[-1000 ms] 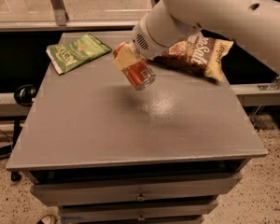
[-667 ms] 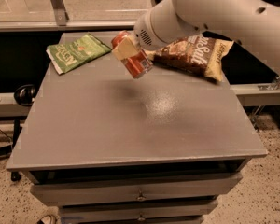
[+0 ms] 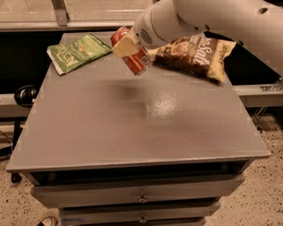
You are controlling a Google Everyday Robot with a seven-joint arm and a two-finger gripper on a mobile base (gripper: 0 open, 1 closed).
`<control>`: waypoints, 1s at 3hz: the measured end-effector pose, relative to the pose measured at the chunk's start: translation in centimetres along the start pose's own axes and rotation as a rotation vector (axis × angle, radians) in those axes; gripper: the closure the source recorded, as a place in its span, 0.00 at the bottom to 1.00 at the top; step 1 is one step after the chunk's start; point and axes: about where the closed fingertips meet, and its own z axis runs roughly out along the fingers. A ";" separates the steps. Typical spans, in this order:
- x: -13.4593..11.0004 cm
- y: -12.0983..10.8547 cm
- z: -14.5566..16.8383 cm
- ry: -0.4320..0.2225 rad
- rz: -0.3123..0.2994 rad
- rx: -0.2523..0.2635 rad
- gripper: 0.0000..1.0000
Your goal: Move coke can near green jalapeno chip bag
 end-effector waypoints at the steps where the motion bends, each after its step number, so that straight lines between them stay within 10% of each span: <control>1: -0.1 -0.1 -0.4 -0.026 0.024 0.036 1.00; 3: -3.0 -2.8 3.4 -0.208 0.079 0.165 1.00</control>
Offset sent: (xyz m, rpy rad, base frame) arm 0.0546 0.0119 0.0243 0.2247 -0.2548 -0.2111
